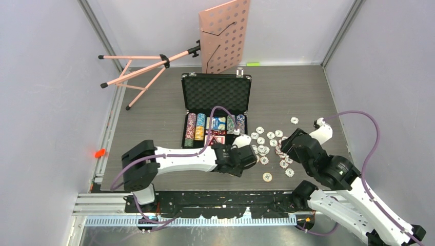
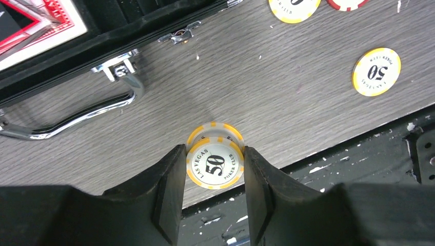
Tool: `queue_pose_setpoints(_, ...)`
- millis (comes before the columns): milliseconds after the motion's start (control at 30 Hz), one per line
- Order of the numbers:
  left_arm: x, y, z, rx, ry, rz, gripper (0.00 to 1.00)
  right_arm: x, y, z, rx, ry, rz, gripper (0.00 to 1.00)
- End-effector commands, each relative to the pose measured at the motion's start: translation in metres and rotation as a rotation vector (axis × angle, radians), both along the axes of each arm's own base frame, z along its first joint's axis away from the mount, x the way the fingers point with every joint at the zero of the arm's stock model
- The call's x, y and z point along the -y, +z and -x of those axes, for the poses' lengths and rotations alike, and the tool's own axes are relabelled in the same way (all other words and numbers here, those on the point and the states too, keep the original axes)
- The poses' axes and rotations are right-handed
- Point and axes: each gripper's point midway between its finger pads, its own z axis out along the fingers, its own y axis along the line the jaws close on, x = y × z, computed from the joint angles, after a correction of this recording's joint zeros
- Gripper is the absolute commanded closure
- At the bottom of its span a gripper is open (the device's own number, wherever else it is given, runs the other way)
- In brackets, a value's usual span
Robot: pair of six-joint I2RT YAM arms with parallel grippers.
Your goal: Pack up texas hold em set
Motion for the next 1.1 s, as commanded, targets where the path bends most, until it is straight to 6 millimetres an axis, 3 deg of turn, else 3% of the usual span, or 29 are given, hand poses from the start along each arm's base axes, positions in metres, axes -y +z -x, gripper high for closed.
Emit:
queue_pose_setpoints(0, -0.017, 0.019, -0.005, 0.046, -0.007, -0.018, 0.69, -0.018, -0.002, -0.006, -0.004, 0.052, -0.034, 0.4)
queue_pose_setpoints(367, -0.066, 0.038, -0.032, 0.083, 0.078, -0.002, 0.69, -0.045, -0.025, -0.009, -0.086, 0.136, -0.056, 0.42)
queue_pose_setpoints(500, -0.076, 0.043, -0.039, 0.079, 0.096, 0.028, 0.7, -0.07, -0.03, -0.01, -0.107, 0.246, -0.093, 0.43)
queue_pose_setpoints(667, -0.073, 0.05, -0.04, 0.087, 0.029, 0.047, 0.71, -0.123, -0.035, -0.005, -0.183, 0.47, -0.191, 0.46)
queue_pose_setpoints(833, -0.063, 0.052, -0.03, 0.062, -0.1, 0.077, 0.73, -0.172, -0.042, 0.011, -0.322, 0.726, -0.302, 0.47)
queue_pose_setpoints(967, -0.056, 0.055, -0.02, 0.032, -0.18, 0.12, 0.75, -0.198, -0.048, 0.014, -0.387, 0.832, -0.5, 0.48)
queue_pose_setpoints(1067, -0.053, 0.057, -0.013, 0.017, -0.239, 0.138, 0.75, -0.205, -0.049, 0.01, -0.402, 0.86, -0.609, 0.48)
